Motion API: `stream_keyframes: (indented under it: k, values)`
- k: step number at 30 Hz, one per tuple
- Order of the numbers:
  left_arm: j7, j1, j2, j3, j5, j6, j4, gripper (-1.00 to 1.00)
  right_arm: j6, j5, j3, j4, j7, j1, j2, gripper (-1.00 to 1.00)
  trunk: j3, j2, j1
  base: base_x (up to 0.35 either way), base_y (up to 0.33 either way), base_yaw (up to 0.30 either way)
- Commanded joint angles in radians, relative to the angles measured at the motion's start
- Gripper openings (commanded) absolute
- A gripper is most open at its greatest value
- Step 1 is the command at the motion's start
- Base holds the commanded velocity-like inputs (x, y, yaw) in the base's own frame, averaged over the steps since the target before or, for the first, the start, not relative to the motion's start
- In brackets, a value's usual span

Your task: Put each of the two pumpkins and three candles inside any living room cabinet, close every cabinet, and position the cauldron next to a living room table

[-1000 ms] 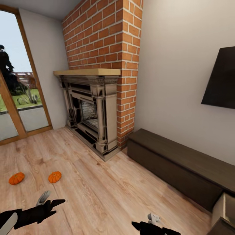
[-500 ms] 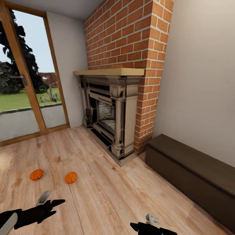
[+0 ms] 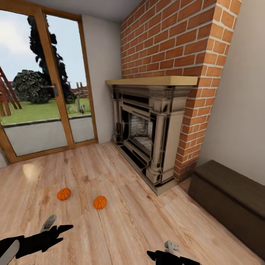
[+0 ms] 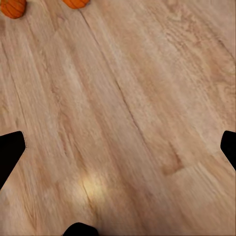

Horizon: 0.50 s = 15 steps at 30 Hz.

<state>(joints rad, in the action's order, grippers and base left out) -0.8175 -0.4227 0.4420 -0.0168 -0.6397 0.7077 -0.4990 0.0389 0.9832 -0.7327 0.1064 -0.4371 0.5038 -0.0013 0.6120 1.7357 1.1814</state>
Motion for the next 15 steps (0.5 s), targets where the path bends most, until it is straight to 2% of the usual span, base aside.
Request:
stream_keyframes:
  k: [1,10,15]
  values:
    - [0.0,0.0,0.001,-0.002,-0.006,0.006,0.0,1.0,0.004,0.009,-0.004,-0.001,-0.003,0.001,0.0,1.0,0.001,0.001,0.0,0.224,0.27,0.274]
    - [0.0,-0.001,0.001,-0.002,-0.006,0.006,0.0,1.0,-0.017,0.01,-0.003,-0.001,-0.004,0.001,-0.001,1.0,0.001,0.001,0.0,0.222,0.274,0.268]
    - [0.0,-0.001,0.001,-0.002,-0.006,0.006,0.0,1.0,-0.025,0.011,-0.002,-0.001,-0.005,0.001,-0.002,1.0,0.001,0.001,0.0,0.242,0.26,0.07]
